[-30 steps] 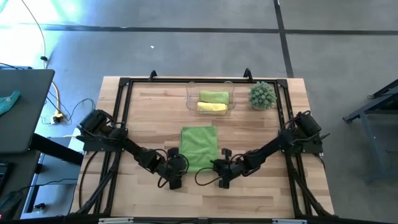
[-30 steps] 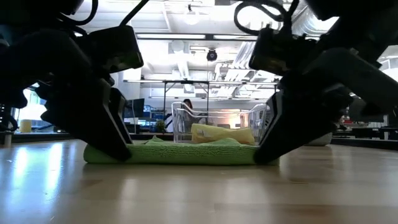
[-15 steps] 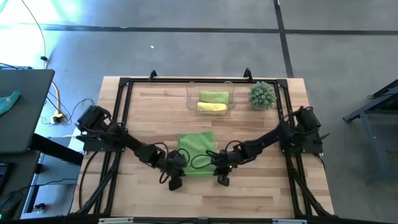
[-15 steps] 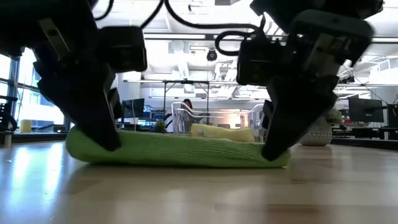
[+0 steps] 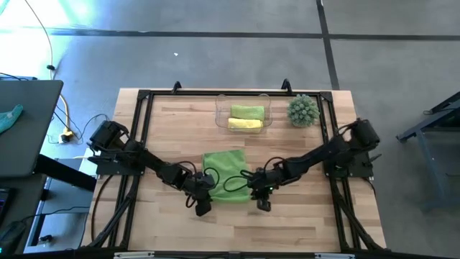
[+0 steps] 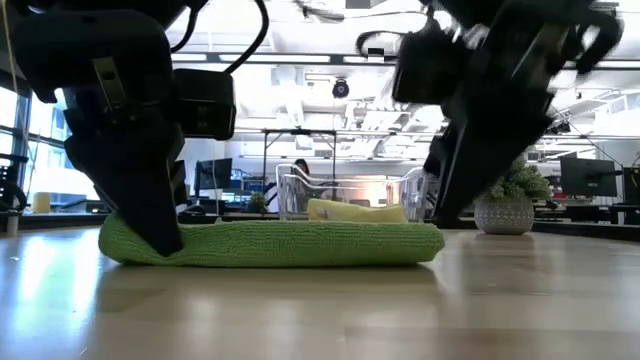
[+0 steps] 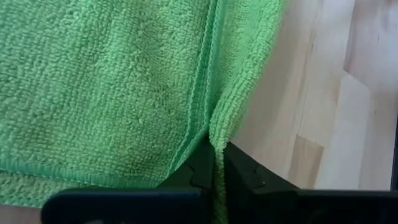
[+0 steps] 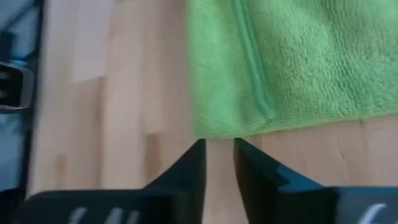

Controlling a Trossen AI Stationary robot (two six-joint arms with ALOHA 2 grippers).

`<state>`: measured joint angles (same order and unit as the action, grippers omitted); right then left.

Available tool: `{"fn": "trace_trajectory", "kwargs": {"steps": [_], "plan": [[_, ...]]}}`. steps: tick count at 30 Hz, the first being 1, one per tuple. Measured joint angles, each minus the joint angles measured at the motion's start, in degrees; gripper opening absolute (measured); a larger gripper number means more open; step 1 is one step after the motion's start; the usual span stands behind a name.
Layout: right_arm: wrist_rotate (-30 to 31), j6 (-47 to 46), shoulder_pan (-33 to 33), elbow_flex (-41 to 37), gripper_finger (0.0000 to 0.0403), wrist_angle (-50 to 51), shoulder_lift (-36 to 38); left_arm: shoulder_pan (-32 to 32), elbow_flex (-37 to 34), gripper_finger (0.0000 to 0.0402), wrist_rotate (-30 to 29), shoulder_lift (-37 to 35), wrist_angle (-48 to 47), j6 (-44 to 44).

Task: Roll microfiber towels into tight, uniform cylinder then place into a basket
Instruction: Roll the green microfiber towel

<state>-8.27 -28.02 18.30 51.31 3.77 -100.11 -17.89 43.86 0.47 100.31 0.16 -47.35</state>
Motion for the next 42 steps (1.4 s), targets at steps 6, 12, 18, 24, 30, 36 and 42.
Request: {"fn": "trace_trajectory", "kwargs": {"steps": [6, 12, 18, 24, 30, 36, 42], "plan": [[4.04, 7.96, 4.67, 0.07, 0.0116, 0.58, 4.43, 0.00, 0.00, 0.0010, -0.07, 0.04, 0.05, 0.44], [20.37, 33.16, 14.68, 0.26, 0.0118, -7.97, -1.12, 0.00, -0.02, 0.0010, -0.35, 0.08, 0.18, 0.59], [39.67, 35.86, 17.14, 0.26, 0.0119, -15.14, -8.32, 0.00, -0.02, 0.0010, -0.57, 0.09, 0.44, 0.59], [40.27, 27.80, 16.25, 0.28, 0.0131, -17.32, -10.66, 0.00, -0.04, 0.0010, -0.70, 0.13, 0.72, 1.03], [37.76, 20.47, 14.71, 0.29, 0.0133, -15.79, -10.63, 0.00, -0.04, 0.0010, -0.74, 0.13, 0.82, 1.05], [35.59, 20.47, 13.60, 0.35, 0.0152, -14.58, -11.02, 0.00, -0.04, 0.0010, -0.74, 0.15, 0.88, 1.03], [34.42, 17.50, 13.13, 0.39, 0.0148, -14.35, -11.00, -0.02, -0.04, 0.0010, -0.72, 0.17, 0.92, 0.95]]}}
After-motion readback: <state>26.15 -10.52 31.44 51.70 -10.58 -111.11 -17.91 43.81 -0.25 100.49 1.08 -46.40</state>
